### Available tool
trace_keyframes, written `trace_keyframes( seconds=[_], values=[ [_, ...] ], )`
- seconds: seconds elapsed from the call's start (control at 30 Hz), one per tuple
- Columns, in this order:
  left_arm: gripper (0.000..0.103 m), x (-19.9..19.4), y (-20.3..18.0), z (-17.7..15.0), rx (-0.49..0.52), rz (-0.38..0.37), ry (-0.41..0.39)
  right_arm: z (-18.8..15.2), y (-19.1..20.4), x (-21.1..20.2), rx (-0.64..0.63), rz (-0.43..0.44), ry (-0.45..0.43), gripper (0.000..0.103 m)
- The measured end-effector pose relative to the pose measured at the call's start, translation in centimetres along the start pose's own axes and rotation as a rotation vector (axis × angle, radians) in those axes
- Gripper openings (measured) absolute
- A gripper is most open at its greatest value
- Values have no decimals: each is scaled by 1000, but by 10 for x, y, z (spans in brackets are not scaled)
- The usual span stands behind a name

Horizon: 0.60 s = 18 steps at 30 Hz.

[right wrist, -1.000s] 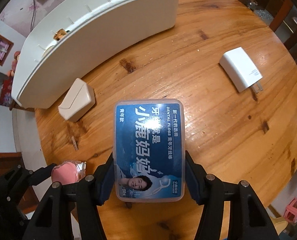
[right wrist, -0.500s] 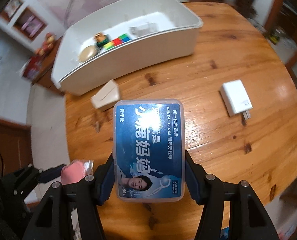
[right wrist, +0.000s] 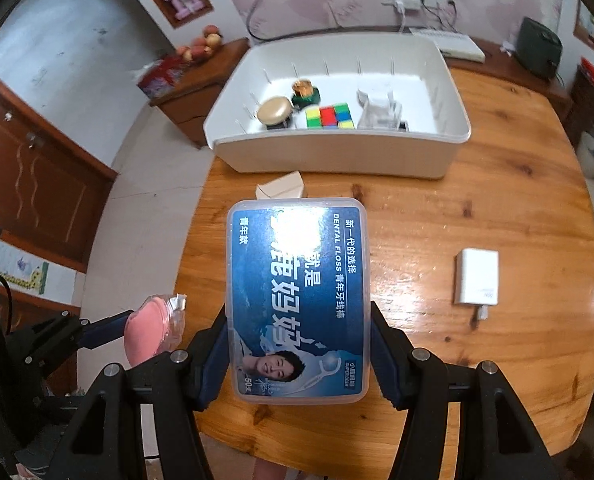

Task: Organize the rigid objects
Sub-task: 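Grasp the pink tape dispenser with the left tool while the right tool grasps the blue floss box, then carry dispenser and floss box into the white bin and open both tools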

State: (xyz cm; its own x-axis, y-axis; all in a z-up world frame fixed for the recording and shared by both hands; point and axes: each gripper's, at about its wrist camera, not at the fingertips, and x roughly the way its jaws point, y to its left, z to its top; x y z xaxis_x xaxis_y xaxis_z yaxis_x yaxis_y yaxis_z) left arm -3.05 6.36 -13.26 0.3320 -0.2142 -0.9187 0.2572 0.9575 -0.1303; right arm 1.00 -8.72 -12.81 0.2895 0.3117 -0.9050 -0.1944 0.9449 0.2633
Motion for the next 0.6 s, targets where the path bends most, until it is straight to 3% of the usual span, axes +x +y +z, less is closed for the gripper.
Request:
trace_keyframes(
  seconds=[0.33, 0.6],
  values=[
    [55, -58, -47, 68, 42, 21, -166, 28, -22, -63, -26, 14, -148, 62],
    [55, -74, -44, 131, 40, 42, -233, 75, -43, -104, 13, -16, -284, 62]
  ],
)
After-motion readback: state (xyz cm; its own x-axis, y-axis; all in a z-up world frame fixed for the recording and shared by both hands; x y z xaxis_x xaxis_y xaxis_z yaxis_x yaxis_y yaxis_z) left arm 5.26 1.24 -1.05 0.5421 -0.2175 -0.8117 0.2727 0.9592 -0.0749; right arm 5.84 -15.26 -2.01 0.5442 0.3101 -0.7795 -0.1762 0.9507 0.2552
